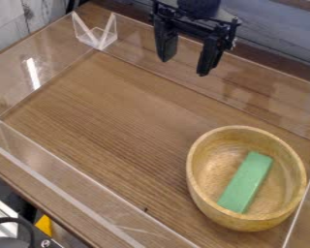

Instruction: Remove the green block from inside the brown bowl and put it on the table

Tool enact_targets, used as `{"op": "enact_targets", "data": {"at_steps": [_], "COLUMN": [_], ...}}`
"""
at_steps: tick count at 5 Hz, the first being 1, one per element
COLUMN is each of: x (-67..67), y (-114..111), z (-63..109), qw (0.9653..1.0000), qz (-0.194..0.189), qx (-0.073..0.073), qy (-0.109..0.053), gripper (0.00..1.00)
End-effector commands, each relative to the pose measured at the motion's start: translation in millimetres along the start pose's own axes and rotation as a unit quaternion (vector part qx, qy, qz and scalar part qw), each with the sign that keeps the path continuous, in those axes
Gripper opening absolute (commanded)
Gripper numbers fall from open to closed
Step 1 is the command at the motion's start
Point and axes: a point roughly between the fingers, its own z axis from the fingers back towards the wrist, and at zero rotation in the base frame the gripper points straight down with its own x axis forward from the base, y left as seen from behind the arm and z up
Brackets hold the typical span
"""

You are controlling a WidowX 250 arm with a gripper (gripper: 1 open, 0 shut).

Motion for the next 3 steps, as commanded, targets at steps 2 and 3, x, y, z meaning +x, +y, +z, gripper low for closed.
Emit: {"op": "enact_targets", "data": {"at_steps": [2,3], "x": [-18.5,-33.1], "y": [-32,-72], "z": [-8.0,-20.0], "qw": [0.9997,0.9988], "qz": [-0.014,-0.034], "qx": [-0.013,-0.025], "qy": [0.014,0.027], "gripper": [1.0,1.0]}}
